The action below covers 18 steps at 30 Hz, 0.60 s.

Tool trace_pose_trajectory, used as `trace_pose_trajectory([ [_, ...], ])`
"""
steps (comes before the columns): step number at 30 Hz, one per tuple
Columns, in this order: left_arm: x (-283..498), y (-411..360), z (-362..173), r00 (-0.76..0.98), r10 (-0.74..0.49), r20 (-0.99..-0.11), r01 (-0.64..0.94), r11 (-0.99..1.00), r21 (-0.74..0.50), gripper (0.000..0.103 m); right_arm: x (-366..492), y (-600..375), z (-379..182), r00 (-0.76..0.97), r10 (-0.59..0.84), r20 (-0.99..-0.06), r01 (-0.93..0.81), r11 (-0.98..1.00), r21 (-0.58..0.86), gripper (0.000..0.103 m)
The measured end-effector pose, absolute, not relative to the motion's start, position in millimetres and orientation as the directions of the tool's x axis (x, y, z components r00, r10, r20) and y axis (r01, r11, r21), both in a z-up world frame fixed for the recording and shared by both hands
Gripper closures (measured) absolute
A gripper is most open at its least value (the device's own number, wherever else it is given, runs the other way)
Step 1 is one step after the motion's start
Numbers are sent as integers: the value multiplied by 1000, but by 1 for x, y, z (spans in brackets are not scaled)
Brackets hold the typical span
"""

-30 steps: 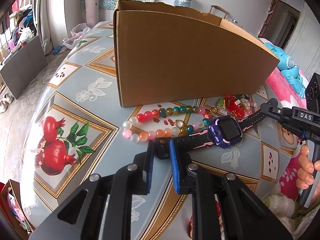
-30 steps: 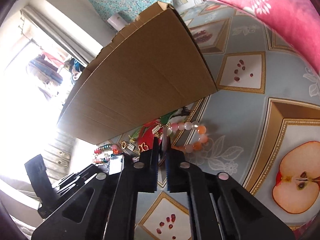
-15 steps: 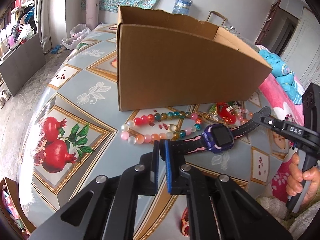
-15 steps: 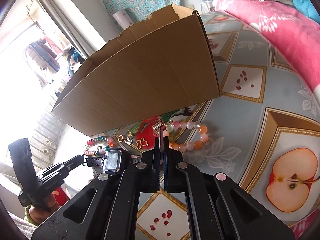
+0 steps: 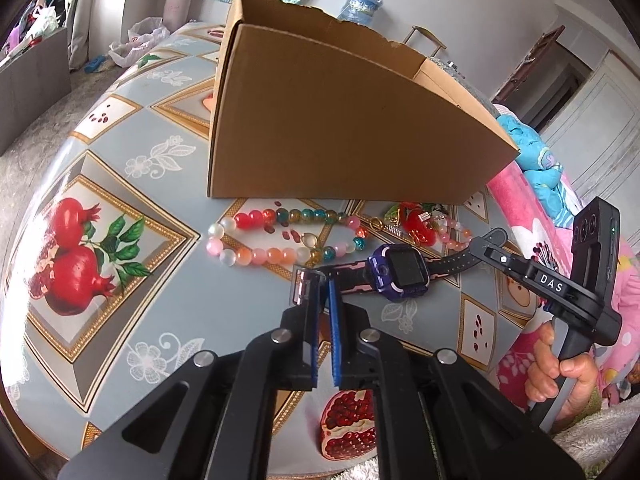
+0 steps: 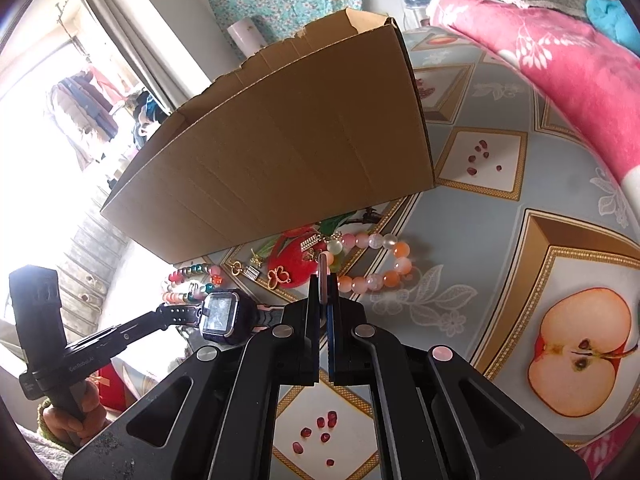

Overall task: Organize jewelry
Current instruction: 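Lift the black smartwatch off the table with both grippers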

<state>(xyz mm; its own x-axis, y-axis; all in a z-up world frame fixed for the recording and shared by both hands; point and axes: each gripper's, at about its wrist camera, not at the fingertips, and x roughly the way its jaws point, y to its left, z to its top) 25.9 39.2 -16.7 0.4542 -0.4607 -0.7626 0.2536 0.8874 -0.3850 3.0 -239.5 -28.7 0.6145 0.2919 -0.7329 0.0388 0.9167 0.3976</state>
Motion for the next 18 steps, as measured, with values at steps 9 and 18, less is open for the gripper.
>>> trace_pose_trajectory([
  [9,30,38,-19,440,-458,-772,241,889,-390,82,3,-236,-30,614,283,-737,40,921,387,102],
  [18,39,35,-24,439,-414,-798,215,910,-354,71,2,-236,-30,618,280,-734,38,923,384,102],
])
